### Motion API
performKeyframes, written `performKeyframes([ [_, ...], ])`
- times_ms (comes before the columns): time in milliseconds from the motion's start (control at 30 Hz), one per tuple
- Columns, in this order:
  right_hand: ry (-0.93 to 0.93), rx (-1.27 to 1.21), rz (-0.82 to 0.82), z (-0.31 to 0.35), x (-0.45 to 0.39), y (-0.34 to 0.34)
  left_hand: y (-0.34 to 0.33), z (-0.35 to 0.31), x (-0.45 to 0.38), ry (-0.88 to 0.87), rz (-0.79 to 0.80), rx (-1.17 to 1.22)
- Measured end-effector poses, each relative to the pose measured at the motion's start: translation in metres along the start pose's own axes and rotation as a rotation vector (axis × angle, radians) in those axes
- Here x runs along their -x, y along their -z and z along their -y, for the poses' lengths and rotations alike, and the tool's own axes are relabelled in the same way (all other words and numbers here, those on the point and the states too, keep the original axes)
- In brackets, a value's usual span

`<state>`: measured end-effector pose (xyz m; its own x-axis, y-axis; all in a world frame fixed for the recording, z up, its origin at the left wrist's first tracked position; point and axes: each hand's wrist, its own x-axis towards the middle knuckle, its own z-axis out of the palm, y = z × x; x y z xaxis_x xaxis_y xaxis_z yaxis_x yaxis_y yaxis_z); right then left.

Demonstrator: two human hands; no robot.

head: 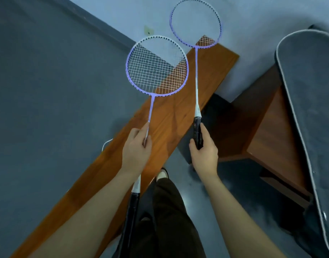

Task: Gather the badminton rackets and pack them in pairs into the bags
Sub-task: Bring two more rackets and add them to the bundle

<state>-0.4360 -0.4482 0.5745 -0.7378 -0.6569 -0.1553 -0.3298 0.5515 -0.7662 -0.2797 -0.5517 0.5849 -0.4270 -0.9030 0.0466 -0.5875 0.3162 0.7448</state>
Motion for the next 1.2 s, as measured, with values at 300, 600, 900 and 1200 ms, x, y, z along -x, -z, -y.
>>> performKeyframes([
  [300,0.059,-0.073,-0.222,0.041,0.142,0.102,0.063,-0.095,0.085,-0.285,-0.059,0.095],
  [600,0.069,-0.057,-0.484,0.015,0.214,0.211,0.046,-0.197,0.147,-0.487,0.035,0.220],
  [900,0.028,-0.093,-0.610,-0.078,0.269,0.349,-0.049,-0.326,0.232,-0.574,0.145,0.316],
  [1200,-0.045,-0.032,-0.630,-0.197,0.307,0.502,-0.163,-0.436,0.312,-0.556,0.169,0.316],
])
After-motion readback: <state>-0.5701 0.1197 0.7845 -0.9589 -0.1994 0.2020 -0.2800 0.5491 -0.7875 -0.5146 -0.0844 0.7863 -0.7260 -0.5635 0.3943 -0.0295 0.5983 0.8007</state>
